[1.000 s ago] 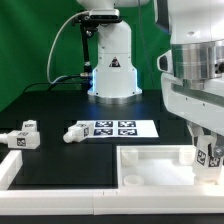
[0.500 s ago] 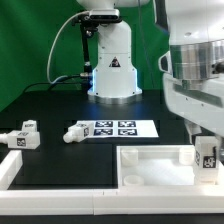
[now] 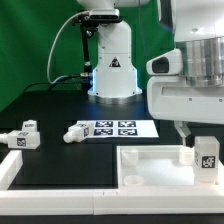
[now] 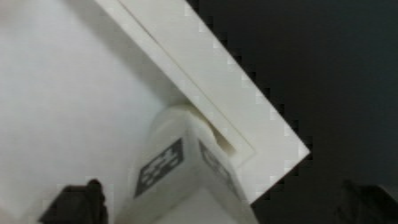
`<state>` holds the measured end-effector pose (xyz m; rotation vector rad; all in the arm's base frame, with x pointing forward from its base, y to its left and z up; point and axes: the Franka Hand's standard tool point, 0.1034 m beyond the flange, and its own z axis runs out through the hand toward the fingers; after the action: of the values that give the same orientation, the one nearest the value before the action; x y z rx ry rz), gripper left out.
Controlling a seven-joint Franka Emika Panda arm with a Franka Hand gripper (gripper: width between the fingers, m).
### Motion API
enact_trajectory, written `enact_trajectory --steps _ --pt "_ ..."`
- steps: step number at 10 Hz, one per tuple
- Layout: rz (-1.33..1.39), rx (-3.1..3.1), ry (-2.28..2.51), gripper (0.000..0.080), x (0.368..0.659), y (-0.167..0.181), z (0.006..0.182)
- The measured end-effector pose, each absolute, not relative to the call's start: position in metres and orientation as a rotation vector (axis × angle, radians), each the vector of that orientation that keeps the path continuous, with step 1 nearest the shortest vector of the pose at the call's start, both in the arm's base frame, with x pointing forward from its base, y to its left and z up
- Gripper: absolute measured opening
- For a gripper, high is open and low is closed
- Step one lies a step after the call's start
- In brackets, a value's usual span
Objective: Assemble one leg
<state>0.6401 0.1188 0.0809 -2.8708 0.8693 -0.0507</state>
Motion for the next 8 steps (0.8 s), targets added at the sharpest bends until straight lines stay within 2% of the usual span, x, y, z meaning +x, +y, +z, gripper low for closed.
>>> enact_trajectory --steps 3,4,5,6,7,8 --pt "-0.097 -3.049 0.237 0.0649 0.6406 0.1121 0.0737" --pt "-0.100 -3.051 0.251 0.0649 0.6406 0.1122 0.0715" --pt "-0.098 -3.043 0.322 0.0522 0.6408 0.1125 0.0721" --pt "-0.098 -3.045 0.318 0.0522 0.6408 0.1121 0.0719" --pt "-0.093 -3.029 0.403 0.0352 0.6406 0.1128 0.0717" --pt "-0.087 -3.006 0.534 0.0286 0.6406 0.1124 0.0716"
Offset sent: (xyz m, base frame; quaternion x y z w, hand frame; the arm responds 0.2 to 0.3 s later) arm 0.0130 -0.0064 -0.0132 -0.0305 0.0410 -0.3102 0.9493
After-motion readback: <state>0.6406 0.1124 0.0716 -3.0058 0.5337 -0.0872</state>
